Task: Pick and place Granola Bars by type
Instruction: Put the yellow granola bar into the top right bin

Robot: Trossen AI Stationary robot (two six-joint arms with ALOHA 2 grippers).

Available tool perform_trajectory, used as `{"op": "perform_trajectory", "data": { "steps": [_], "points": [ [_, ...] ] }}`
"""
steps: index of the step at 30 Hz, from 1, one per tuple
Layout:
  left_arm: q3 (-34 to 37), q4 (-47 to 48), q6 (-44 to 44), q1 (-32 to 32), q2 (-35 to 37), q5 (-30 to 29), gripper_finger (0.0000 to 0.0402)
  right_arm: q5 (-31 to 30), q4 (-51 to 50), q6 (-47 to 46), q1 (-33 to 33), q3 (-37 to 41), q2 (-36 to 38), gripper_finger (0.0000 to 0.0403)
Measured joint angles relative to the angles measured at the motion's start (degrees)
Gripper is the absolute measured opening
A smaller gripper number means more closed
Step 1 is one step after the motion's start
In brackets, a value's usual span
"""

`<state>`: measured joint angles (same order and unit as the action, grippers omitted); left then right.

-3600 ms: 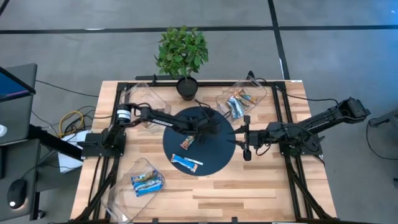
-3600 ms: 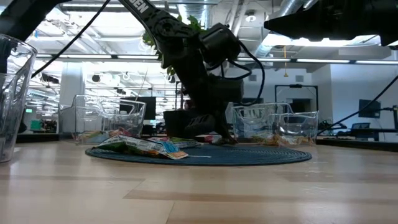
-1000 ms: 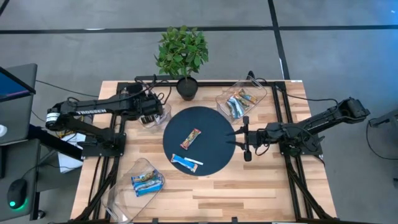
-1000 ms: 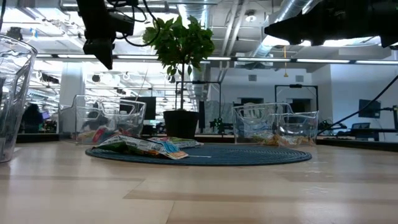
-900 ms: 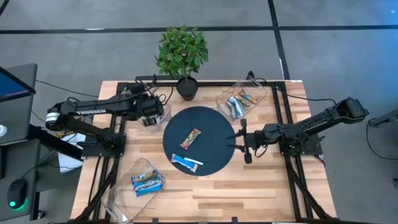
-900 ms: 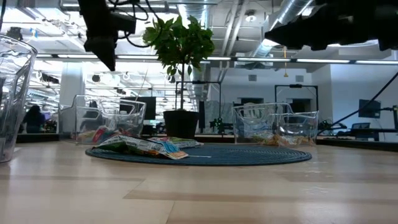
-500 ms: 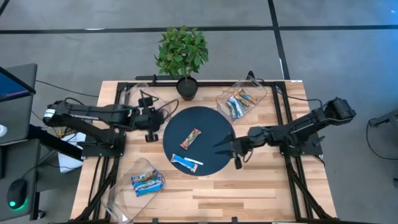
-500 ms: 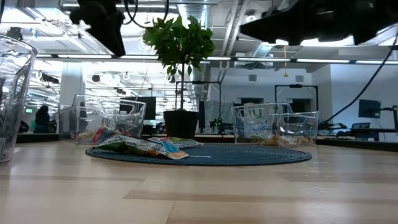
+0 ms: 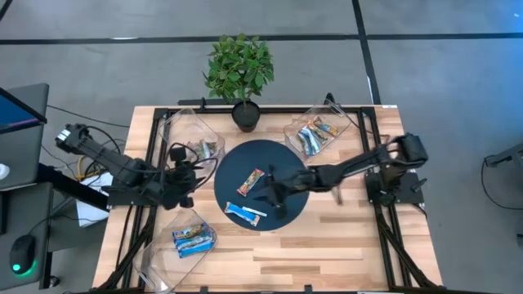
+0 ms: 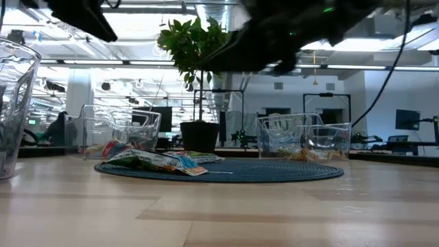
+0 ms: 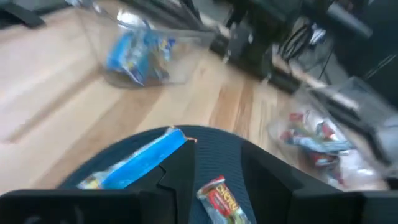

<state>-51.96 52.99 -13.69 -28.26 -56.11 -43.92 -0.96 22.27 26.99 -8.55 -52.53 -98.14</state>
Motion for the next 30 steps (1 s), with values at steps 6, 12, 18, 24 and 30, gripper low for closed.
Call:
{"op": "perform_trajectory", "data": {
  "steps": [6,12,18,24,30],
  "points": [
    [5.8,-0.6,-6.9,-5.1,4.1,-2.2,0.0137,2.2,-9.3,0.0,4.6,-11.6,-10.6,0.0122],
    [7.3,-0.6,-10.4,-8.4,4.4,-3.8,0.0137,2.4,-15.2,0.1,6.6,-19.2,-17.3,0.0122],
    [7.3,-1.1,-11.1,-10.2,4.4,-5.0,0.0137,2.5,-17.3,0.0,6.7,-20.2,-17.3,0.0122],
    [7.3,-1.1,-11.2,-10.5,4.4,-6.3,0.0137,2.5,-18.5,-0.1,6.3,-20.2,-16.8,0.0122],
    [7.3,-1.0,-11.4,-10.5,4.4,-6.3,0.0137,2.5,-19.4,-0.6,6.7,-20.2,-16.8,0.0122]
  ]
}}
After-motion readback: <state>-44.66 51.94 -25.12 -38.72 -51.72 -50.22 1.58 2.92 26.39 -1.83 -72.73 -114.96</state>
